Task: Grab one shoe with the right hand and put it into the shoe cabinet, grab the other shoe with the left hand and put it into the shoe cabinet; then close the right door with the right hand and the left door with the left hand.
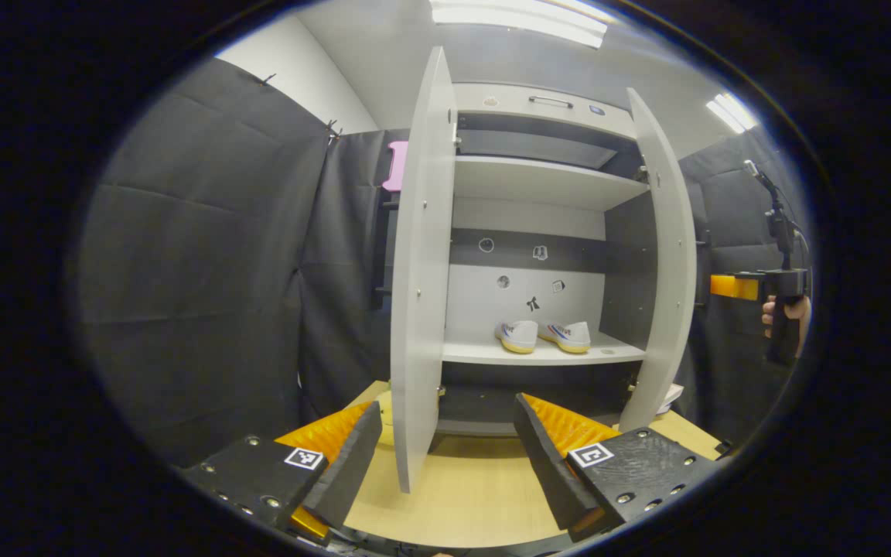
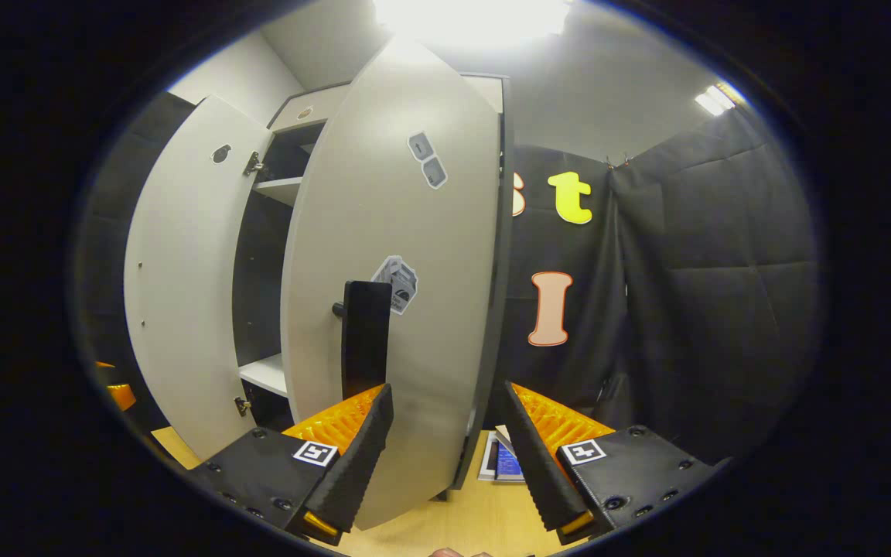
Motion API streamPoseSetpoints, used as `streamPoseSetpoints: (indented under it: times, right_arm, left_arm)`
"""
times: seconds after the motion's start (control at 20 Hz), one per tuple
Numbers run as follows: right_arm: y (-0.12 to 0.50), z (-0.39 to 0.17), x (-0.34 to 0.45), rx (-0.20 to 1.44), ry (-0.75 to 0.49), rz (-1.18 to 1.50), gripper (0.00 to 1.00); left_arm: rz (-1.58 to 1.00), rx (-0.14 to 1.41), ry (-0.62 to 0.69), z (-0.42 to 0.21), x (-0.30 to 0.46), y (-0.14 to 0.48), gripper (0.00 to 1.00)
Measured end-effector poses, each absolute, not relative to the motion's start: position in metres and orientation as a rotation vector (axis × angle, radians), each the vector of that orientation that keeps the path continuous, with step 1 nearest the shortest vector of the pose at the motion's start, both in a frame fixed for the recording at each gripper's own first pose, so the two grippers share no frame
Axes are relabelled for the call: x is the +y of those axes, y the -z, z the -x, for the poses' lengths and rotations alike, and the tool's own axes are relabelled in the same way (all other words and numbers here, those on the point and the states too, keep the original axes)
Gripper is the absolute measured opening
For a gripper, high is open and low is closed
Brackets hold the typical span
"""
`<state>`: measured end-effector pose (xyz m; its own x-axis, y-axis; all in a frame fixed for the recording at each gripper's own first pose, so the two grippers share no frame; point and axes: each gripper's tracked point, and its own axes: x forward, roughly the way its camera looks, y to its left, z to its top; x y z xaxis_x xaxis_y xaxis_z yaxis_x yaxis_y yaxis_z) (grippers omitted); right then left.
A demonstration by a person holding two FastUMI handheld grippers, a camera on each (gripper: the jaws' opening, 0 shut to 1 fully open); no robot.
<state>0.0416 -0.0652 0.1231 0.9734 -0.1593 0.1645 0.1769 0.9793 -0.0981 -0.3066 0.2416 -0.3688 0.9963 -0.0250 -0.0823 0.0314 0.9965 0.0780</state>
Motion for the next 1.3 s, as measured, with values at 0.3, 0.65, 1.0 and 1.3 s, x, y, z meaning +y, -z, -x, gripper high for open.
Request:
streamPoseSetpoints:
  times: [0.3, 0.65, 1.0, 1.3]
  right_arm:
    - [-0.132, -0.053, -0.034, -0.209, 0.099, 0.128, 0.98]
    - [-0.104, -0.030, -0.057, -0.183, 0.154, 0.116, 0.98]
    - [-0.080, -0.023, -0.071, -0.117, 0.175, 0.012, 0.96]
    - [-0.087, -0.020, -0.065, -0.099, 0.179, 0.030, 0.98]
  left_arm:
    - [-0.093, 0.051, -0.040, 0.307, 0.272, 0.360, 0.99]
    - [-0.039, -0.010, -0.151, 0.284, 0.342, 0.321, 0.99]
    - [-0.046, -0.054, -0.147, 0.246, 0.404, 0.277, 1.00]
    - [0.024, -0.050, -0.039, 0.199, 0.423, 0.250, 0.99]
